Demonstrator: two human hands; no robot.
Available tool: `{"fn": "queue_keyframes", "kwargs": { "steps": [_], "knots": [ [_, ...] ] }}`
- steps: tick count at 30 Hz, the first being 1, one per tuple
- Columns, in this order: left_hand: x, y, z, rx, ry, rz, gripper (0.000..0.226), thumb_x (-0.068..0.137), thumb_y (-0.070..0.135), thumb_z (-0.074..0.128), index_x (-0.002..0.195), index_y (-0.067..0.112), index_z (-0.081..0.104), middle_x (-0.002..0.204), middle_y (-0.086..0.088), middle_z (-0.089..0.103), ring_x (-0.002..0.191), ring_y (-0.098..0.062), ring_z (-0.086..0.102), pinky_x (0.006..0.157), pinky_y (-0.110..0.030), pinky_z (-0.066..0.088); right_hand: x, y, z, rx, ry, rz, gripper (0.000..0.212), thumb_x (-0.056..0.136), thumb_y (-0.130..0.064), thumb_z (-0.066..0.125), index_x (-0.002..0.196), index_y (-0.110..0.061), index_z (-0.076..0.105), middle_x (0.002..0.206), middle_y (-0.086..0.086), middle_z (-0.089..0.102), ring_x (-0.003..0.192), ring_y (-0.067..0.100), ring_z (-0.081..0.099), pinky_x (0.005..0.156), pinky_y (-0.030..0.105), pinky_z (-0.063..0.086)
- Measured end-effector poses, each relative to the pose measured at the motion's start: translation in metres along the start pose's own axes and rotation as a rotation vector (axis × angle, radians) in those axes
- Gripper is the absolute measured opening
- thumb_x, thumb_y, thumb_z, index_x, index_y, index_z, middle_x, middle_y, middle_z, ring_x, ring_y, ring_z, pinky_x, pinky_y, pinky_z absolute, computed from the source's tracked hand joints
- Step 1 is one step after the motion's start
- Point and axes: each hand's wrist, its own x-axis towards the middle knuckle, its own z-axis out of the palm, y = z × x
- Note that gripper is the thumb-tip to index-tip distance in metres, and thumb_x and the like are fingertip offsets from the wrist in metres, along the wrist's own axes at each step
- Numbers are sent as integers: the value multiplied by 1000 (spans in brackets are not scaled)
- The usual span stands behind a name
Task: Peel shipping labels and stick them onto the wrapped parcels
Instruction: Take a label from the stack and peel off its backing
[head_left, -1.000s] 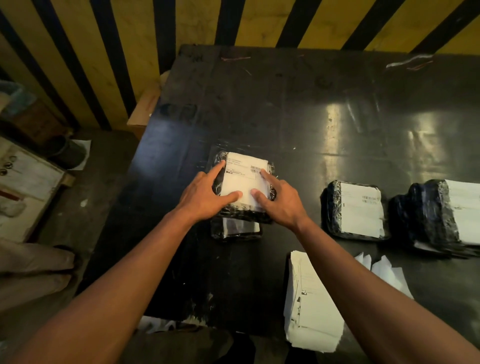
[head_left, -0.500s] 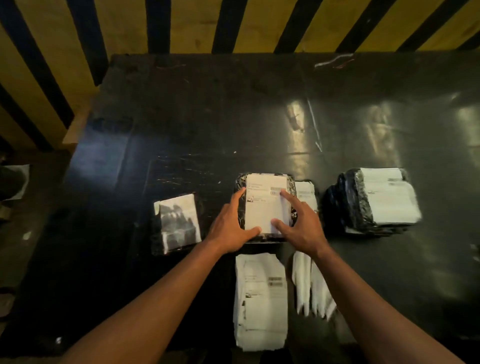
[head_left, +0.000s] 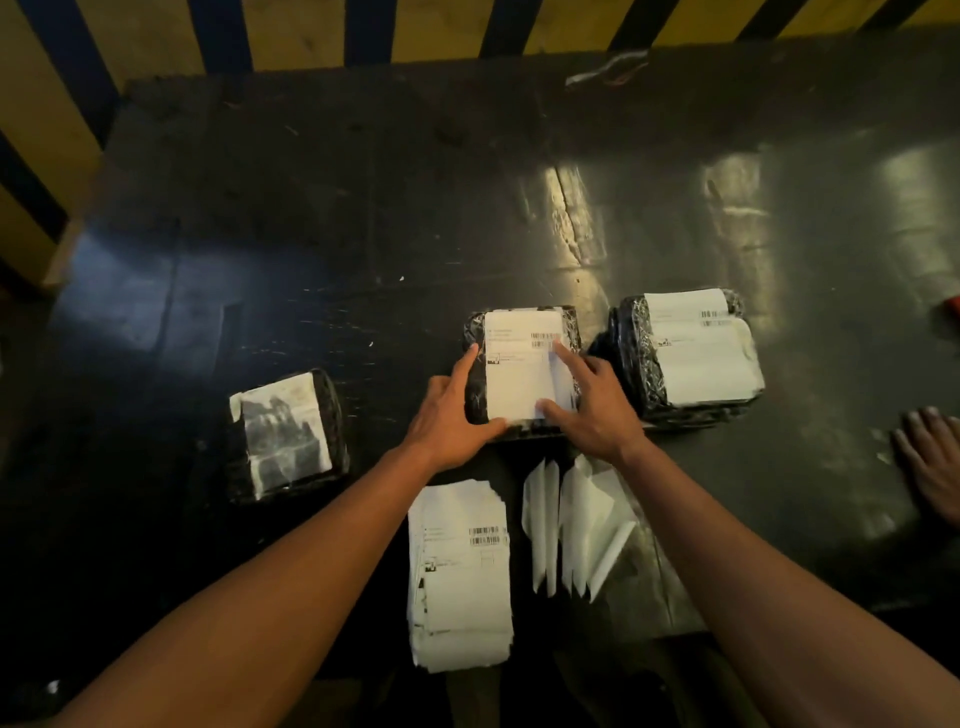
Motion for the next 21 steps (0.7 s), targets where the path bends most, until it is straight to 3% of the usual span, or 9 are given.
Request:
{"fn": "queue_keyframes", "kwargs": {
  "steps": [3, 6, 9, 13, 18, 21],
  "knots": [
    [-28, -23, -5, 38, 79, 49, 99, 87, 45, 77, 159, 51, 10, 151, -4, 32, 138, -27, 46, 113, -50, 45, -36, -1, 4, -103, 182, -97, 74, 93, -40, 70, 157, -36, 34, 164, 14, 25, 151, 33, 26, 120, 50, 35],
    [-67, -53, -5, 89, 116, 68, 82, 91, 42, 73, 158, 48, 25, 142, 3, 37, 129, -20, 51, 107, -43, 50, -79, -1, 20, -69, 256, -208, 58, 92, -36, 71, 146, -28, 50, 150, 8, 40, 137, 26, 42, 109, 39, 45],
    [-110, -86, 6, 119, 81, 36, 74, 92, 37, 74, 154, 47, 35, 134, 8, 39, 120, -15, 52, 104, -39, 52, -121, 3, 52, 23, 117, -178, 43, 93, -38, 69, 134, -31, 60, 132, -1, 50, 119, 17, 55, 96, 33, 52],
    [-155, -122, 35, 181, 38, -19, 68, 93, 38, 72, 152, 47, 39, 136, 8, 37, 123, -15, 50, 106, -35, 50, -160, 7, 105, 38, -69, -2, 37, 95, -46, 67, 131, -36, 60, 134, -5, 50, 107, 12, 62, 91, 30, 57],
    [-171, -138, 68, 151, -20, -86, 70, 98, 34, 67, 154, 53, 30, 141, 7, 35, 119, -14, 55, 101, -35, 55, -168, 5, 142, 238, -86, 161, 37, 92, -41, 74, 126, -34, 60, 121, -8, 57, 85, 7, 62, 76, 19, 54],
    [-170, -140, 74, 132, 5, -97, 73, 99, 32, 67, 155, 54, 27, 139, 6, 37, 111, -14, 57, 98, -37, 58, -162, 5, 141, 367, -67, 211, 32, 87, -29, 82, 113, -30, 62, 101, -10, 64, 85, 12, 64, 74, 22, 58]
  ]
}}
